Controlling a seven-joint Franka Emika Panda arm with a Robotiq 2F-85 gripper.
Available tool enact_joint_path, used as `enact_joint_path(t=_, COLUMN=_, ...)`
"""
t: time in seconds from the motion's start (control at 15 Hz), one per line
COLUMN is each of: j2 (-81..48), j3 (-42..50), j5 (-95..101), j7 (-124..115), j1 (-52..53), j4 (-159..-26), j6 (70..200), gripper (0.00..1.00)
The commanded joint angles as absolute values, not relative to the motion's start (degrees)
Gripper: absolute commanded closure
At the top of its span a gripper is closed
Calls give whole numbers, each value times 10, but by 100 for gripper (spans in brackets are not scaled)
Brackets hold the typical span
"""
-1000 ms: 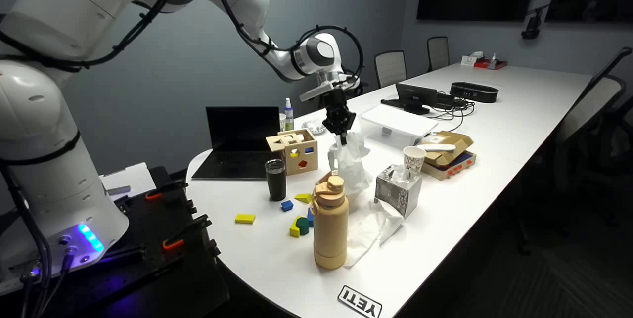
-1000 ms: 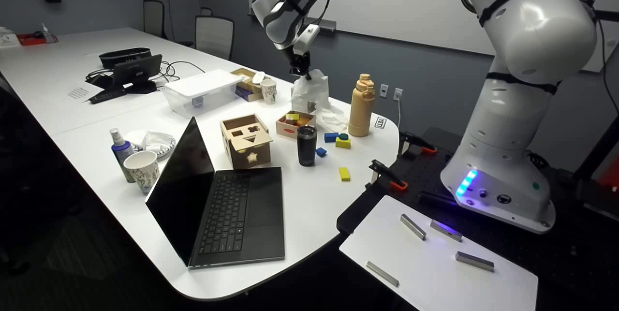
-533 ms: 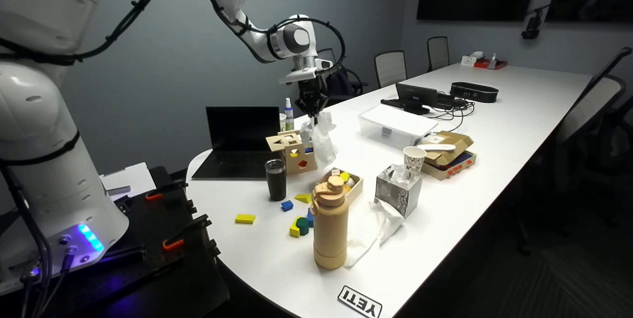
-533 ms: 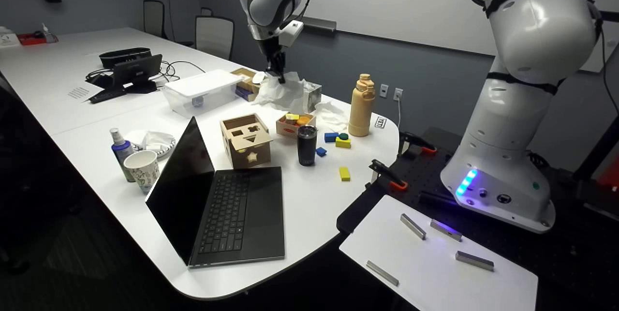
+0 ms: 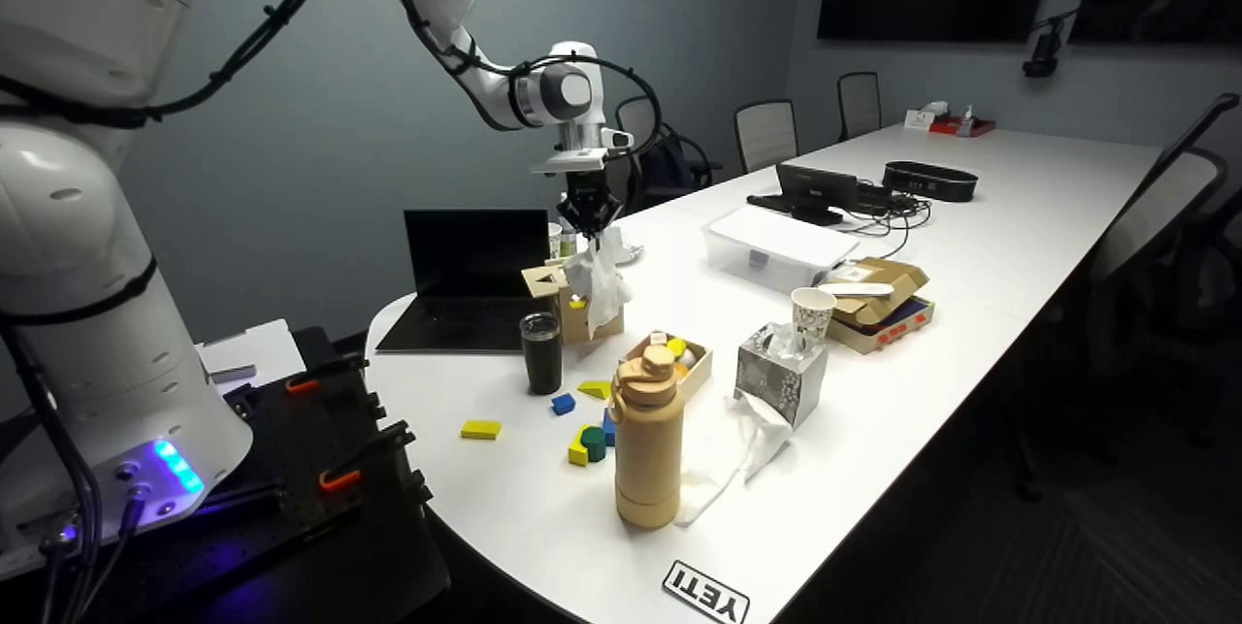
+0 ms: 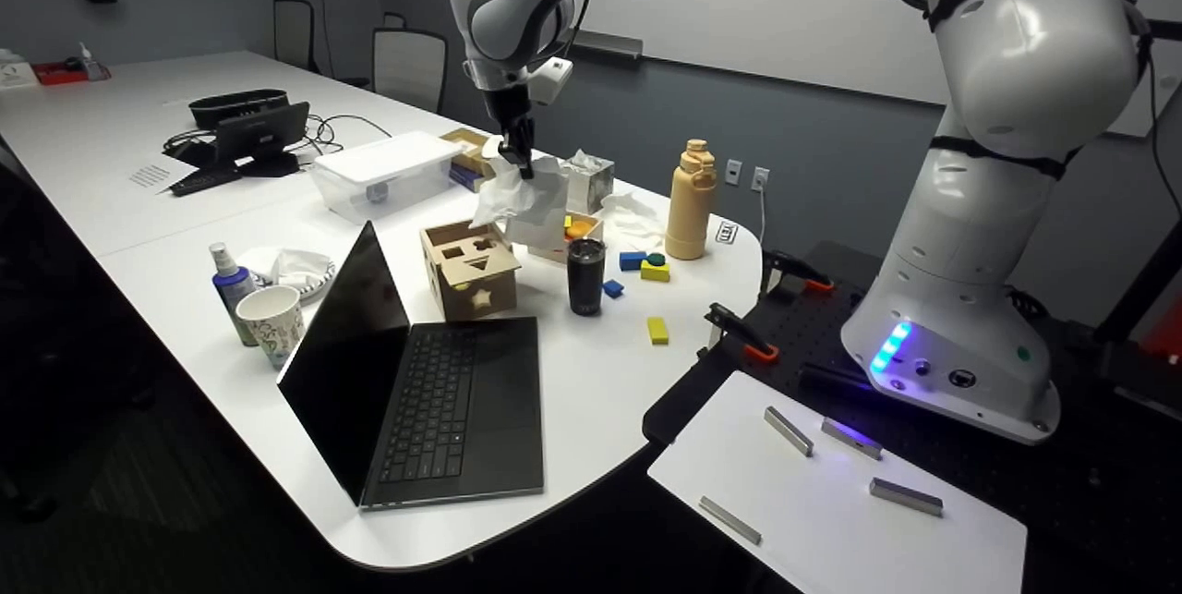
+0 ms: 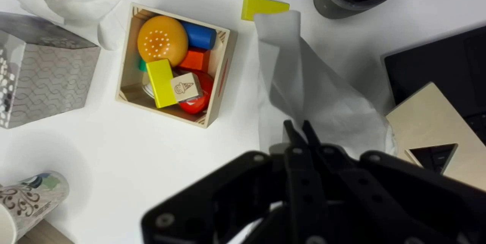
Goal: Clean up when doing the task
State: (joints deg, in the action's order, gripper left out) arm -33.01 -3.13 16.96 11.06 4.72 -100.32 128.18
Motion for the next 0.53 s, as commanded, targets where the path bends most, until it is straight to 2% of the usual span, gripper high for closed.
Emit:
enact_joint_path(t=0.0, j2=-330, j3=-28, j5=167, j7=112, j1=49, j4=-1002, j6=1281, gripper=100)
enact_joint_path(t=0.47, j2=-281, j3=-112, j5=115, j7=121, j1=71, j4=-1116, j6=1442, gripper=100)
